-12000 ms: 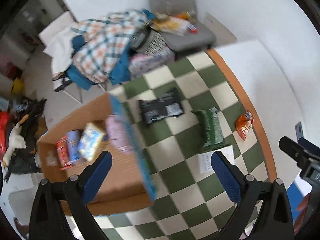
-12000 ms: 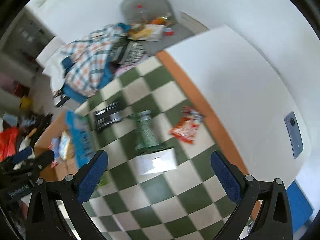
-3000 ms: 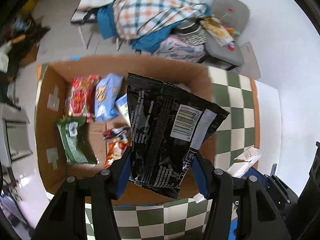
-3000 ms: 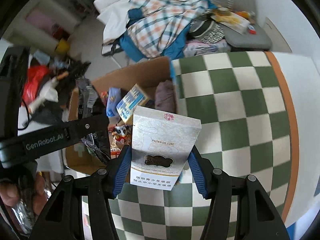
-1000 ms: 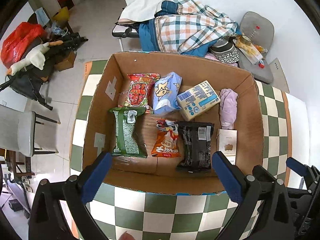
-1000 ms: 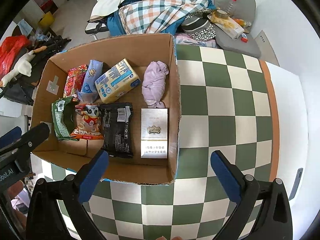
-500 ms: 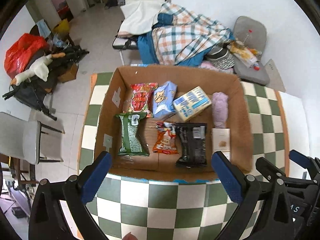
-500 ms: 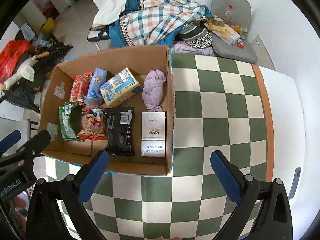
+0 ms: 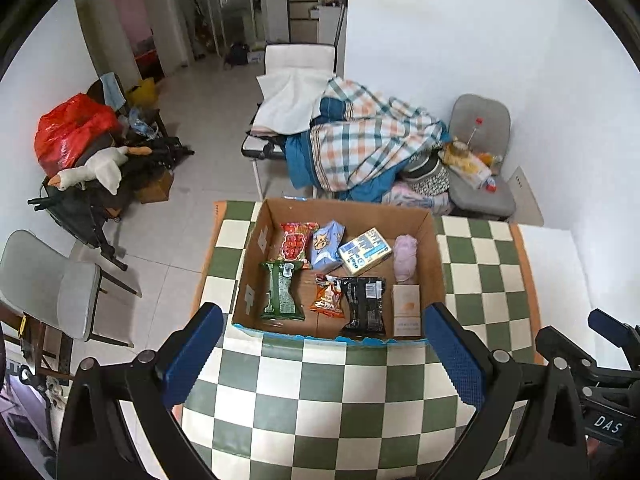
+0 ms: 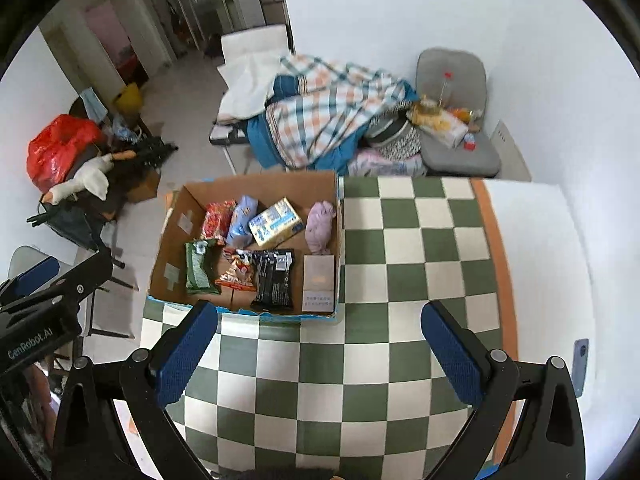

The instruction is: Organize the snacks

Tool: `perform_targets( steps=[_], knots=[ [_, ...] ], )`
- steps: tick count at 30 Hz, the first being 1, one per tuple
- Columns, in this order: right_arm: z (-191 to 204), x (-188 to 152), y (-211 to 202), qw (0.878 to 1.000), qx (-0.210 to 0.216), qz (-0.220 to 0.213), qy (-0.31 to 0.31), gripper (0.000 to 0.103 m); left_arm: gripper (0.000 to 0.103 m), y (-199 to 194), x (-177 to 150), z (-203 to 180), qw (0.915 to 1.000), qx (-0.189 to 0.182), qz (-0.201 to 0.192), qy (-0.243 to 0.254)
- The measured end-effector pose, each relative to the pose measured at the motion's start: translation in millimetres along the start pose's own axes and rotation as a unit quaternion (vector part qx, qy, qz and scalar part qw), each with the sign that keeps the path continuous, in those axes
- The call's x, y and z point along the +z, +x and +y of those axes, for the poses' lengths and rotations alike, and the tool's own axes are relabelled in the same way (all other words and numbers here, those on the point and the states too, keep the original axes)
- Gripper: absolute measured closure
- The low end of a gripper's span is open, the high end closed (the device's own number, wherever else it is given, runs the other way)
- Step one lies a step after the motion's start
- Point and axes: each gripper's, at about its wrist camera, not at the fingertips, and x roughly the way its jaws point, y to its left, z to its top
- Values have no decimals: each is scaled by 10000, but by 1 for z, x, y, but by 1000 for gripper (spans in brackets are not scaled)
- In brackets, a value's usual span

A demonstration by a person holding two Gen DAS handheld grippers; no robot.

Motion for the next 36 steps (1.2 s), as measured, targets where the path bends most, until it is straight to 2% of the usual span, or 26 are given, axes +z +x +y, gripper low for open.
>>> perform_targets(
  steps=[4,9,12,36],
  knots=[
    [-1,-6,-36,9997,-34,-237,-71,0,0,-26,-5,-1,9999,-22,-98,-39],
    [3,-10,-66,9990,-15,-423,-161,0,0,-49,-15,-8,9992,215,-326,101],
    [2,-12,-77,9986,-69,-487,-186,0,0,-56,-20,-9,9993,138,-333,111],
    [-7,-11,-85,9984,-109,-537,-99,0,0,-61,-23,-10,9995,113,-291,74]
  ],
)
